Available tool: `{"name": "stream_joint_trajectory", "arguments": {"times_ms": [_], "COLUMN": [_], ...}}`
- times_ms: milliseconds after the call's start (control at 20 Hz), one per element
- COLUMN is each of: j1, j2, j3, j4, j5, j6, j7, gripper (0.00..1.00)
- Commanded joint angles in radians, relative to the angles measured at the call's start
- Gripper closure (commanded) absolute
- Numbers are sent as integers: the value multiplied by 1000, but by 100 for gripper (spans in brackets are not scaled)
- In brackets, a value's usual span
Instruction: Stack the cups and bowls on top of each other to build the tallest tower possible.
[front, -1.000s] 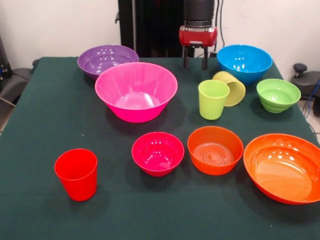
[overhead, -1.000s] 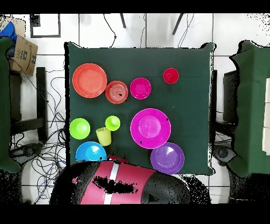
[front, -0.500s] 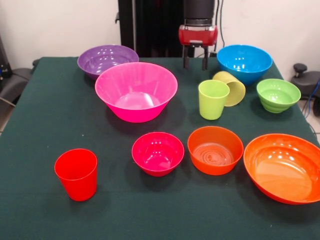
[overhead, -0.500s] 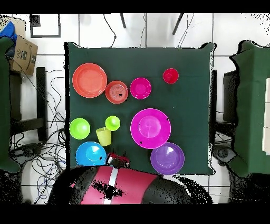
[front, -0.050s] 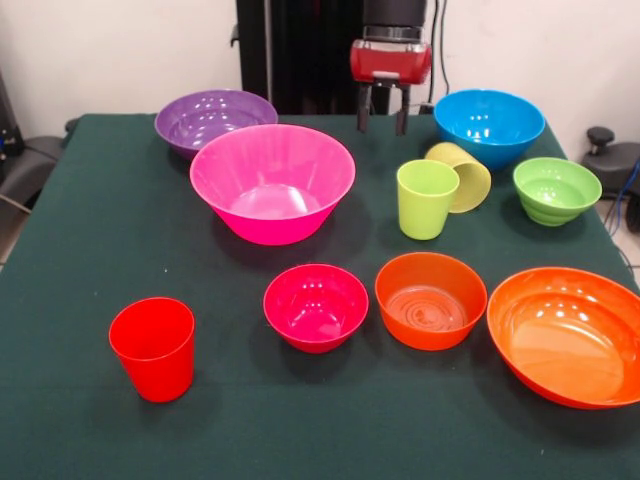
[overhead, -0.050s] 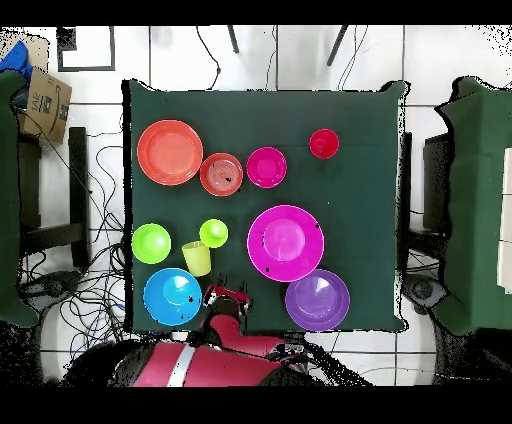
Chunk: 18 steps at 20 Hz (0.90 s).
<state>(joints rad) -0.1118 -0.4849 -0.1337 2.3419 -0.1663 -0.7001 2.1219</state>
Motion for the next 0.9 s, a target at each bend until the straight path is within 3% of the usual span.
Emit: {"name": "stream_joint_trajectory", "arguments": {"times_ms": [50,350,900], "j1": [76,114,147], "j2": [-24,39,129], "j3": [-44,-91,-103], "j4": [-122,-161,-205], "j5": [110,128,155], "j6": [155,92,13], "j7": [32,51,111], "gripper": [0,0,0]}}
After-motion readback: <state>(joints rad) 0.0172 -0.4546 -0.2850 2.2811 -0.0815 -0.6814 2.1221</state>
